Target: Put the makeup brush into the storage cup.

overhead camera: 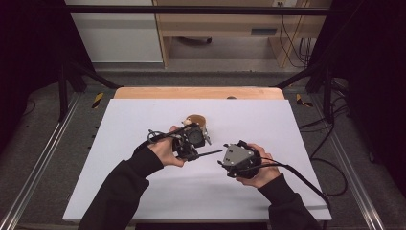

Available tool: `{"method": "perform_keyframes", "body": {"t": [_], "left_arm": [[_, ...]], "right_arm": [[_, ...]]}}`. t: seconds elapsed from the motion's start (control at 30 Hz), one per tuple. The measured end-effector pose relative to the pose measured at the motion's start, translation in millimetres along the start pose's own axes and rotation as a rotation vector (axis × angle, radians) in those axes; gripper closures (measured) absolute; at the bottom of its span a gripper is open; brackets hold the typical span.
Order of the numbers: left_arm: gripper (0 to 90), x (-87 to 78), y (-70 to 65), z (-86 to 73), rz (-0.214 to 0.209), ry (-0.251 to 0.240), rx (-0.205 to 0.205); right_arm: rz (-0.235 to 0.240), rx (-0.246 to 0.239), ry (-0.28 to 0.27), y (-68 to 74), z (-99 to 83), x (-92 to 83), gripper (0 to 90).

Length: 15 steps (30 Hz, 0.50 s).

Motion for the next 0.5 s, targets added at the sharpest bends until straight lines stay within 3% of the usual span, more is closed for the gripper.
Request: {"method": "perform_keyframes", "body": {"t": [0.17,0.5], "left_arm": [[82.5,-1.1,-2.3,6.0,-0.008,-0.001,0.012],[82.5,-10.5,-3.9,20.2,-0.013,-0.025,0.016]], "right_arm": [[0.017,-0.022,0.005,1.6,3.6,5.1,46.0],[0.005,-0.062,-0.005,2.9,7.8,3.7,47.7]]}}
Point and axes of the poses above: each handheld gripper's, and its own axes: x roughly forward along the jaws, z roughly out of its top, y roughly to its left, the point moved 8 cm from there along x, roughly forward along the jaws, and after that the axes turned 15 degrees about z, right-handed, at the moved point
